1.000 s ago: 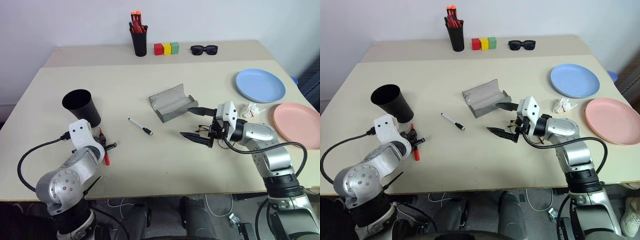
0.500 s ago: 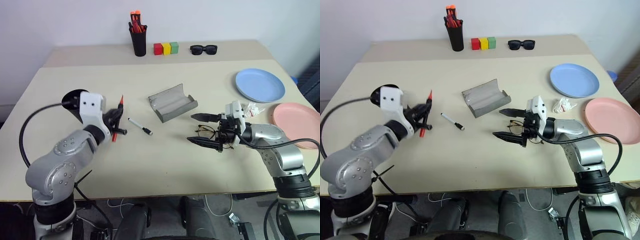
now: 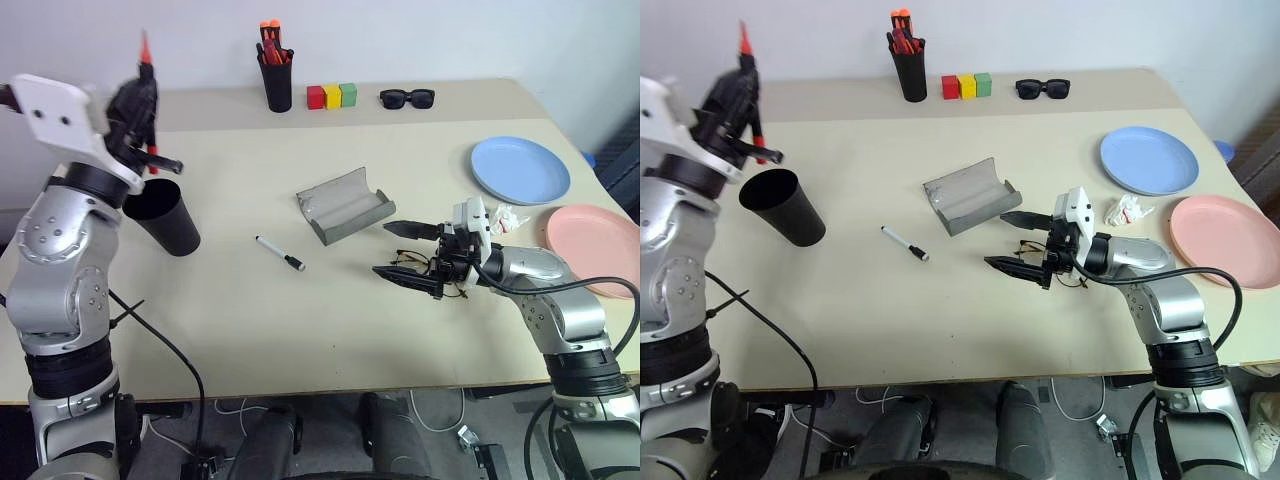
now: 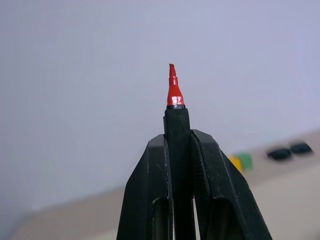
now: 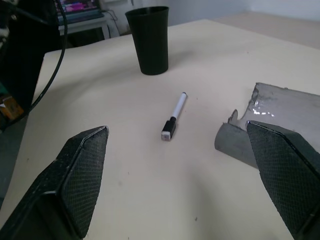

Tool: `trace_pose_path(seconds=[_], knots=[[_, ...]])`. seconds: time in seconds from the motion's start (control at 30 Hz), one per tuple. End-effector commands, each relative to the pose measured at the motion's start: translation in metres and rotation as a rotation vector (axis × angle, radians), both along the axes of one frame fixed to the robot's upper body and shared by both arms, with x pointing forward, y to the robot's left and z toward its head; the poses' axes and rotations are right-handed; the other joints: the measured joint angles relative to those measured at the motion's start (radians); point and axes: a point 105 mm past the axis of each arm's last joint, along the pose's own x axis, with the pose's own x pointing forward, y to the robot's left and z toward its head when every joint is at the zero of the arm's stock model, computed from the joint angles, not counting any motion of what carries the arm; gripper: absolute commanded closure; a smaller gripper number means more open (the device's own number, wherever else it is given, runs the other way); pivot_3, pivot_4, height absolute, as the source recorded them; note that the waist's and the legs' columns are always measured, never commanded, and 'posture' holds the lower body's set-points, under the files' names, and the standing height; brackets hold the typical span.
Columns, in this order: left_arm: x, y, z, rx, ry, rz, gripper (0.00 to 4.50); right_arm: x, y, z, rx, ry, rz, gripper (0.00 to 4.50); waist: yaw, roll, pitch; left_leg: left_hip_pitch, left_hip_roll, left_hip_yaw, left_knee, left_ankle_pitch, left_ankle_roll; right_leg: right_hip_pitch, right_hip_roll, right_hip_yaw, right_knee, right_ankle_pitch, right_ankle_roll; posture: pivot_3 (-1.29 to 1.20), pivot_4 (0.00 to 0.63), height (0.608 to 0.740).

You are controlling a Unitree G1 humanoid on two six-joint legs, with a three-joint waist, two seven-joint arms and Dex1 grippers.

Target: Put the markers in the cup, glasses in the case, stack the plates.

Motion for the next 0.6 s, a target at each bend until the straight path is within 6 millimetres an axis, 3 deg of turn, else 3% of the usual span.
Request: trace_pose_path(seconds=[0.03,0.13,0.33,0.6], knots=[[-0.003,0.020,0.002,-0.017,-0.078,0.065,4.47,-0.001,0.006,0.013,0.001,-0.075,0.014,0.00,0.000,0.000,0.000,0.000,0.000,0.000,0.000,0.000,0.000,0.000,0.000,0.000,0.000,0.000,0.000,0.00,0.150,0.740],[0.005,0.033,-0.010,-0.044,-0.070,0.105,4.47,-0.001,0.007,0.012,-0.006,-0.079,0.018,0.00,0.001,0.000,0.000,0.000,0.000,0.000,0.000,0.000,0.000,0.000,0.000,0.000,0.000,0.001,0.001,0.00,0.150,0.740],[0.017,0.036,-0.035,-0.062,-0.055,0.092,4.47,-0.001,0.009,0.013,-0.015,-0.092,0.021,0.00,0.001,0.000,0.000,0.000,0.000,0.000,0.000,0.000,0.000,0.000,0.000,0.000,0.000,0.001,0.001,0.00,0.150,0.740],[0.012,0.039,-0.067,-0.056,-0.012,0.063,4.47,-0.002,0.006,0.013,-0.023,-0.106,0.006,0.00,-0.003,0.000,0.000,0.000,0.000,0.000,0.000,0.000,0.000,0.000,0.000,0.000,0.000,0.001,0.001,0.00,0.150,0.740]])
